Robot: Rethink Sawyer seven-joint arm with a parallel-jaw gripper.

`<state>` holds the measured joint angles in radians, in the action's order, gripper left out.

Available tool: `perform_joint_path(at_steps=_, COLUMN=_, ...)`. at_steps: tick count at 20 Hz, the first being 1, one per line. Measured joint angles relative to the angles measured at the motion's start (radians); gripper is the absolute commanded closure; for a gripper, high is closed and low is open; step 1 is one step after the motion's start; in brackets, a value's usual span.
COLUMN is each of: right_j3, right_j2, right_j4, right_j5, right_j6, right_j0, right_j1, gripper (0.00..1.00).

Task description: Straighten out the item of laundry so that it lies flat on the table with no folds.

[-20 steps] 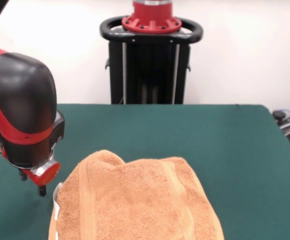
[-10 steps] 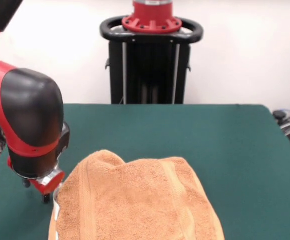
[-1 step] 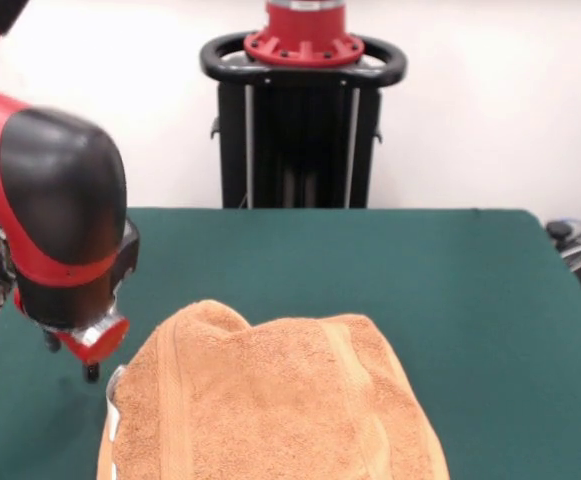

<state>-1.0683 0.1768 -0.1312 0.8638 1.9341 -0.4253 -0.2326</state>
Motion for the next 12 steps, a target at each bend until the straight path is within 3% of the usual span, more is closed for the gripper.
perform_joint_path(at_steps=7, right_j3=-0.062, right_j2=0.018, right_j4=0.0, right_j5=0.081, right_j6=0.0, right_j0=0.006, right_j1=-0.146, gripper=0.0)
perform_joint_path(at_steps=12, right_j3=-0.052, right_j2=0.026, right_j4=-0.001, right_j5=0.091, right_j6=0.0, right_j0=0.024, right_j1=-0.182, gripper=0.0)
